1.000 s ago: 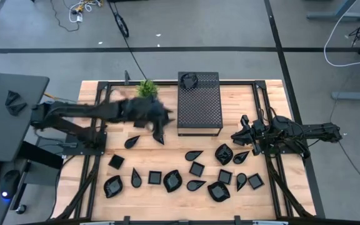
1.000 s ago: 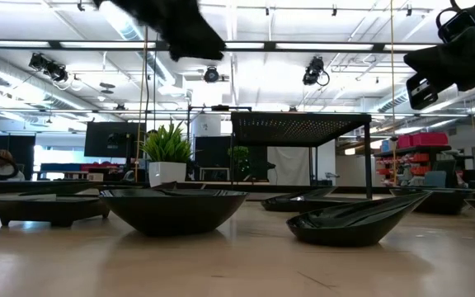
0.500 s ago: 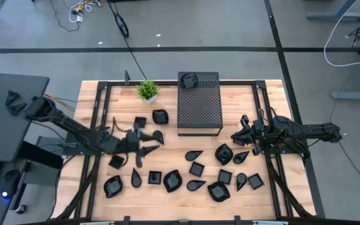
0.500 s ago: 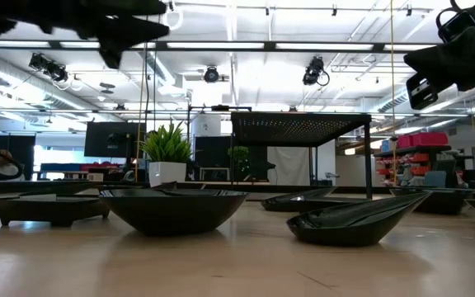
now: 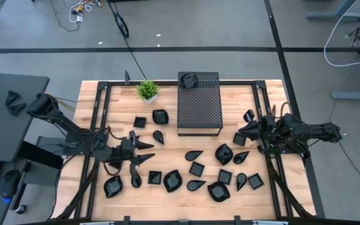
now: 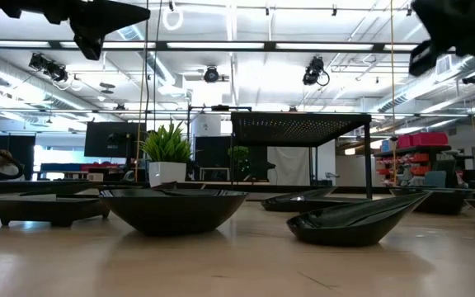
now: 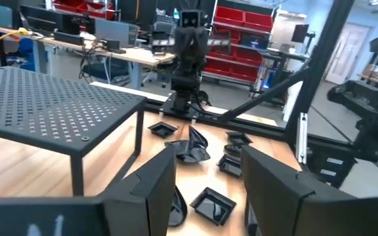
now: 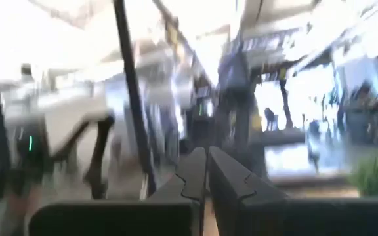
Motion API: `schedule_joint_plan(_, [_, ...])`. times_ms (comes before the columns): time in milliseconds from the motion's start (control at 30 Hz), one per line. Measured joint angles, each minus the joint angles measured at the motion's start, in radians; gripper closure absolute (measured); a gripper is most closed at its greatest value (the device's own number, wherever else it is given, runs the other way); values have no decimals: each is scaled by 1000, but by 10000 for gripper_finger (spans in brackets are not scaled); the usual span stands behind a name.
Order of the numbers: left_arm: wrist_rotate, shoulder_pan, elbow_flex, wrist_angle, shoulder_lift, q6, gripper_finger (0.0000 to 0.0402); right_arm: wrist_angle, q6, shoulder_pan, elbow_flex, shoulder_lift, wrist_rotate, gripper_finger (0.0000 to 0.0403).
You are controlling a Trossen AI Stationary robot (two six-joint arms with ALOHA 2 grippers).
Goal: Pick & Place Mini shaped plates
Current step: Put the drop shaped plate on the shelf
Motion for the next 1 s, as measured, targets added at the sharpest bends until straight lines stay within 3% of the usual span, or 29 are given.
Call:
schedule_joint_plan(100, [-2,16,0,-1,0,0,225,90,111,0,0,1,94,378])
schedule_joint_plan(233, [-1,36,1,-1,0,0,225,150,169,24,0,49,67,379])
schedule_joint_plan(333, [-2,57,1,-2,0,1,225,203,193,91,0,169,62,382])
schedule_joint_plan(467, [-1,84,1,-4,0,0,225,324,158,203,0,371,173,385])
schedule_joint_plan(633, [-1,103,1,-3,1,0,225,353,68,322,52,630,273,385])
schedule_joint_plan(833, [0,127,1,-4,1,-8,225,148,-132,375,272,933,282,385])
schedule_joint_plan(1000, [0,128,1,-4,1,-11,225,-324,-240,353,538,1138,275,373])
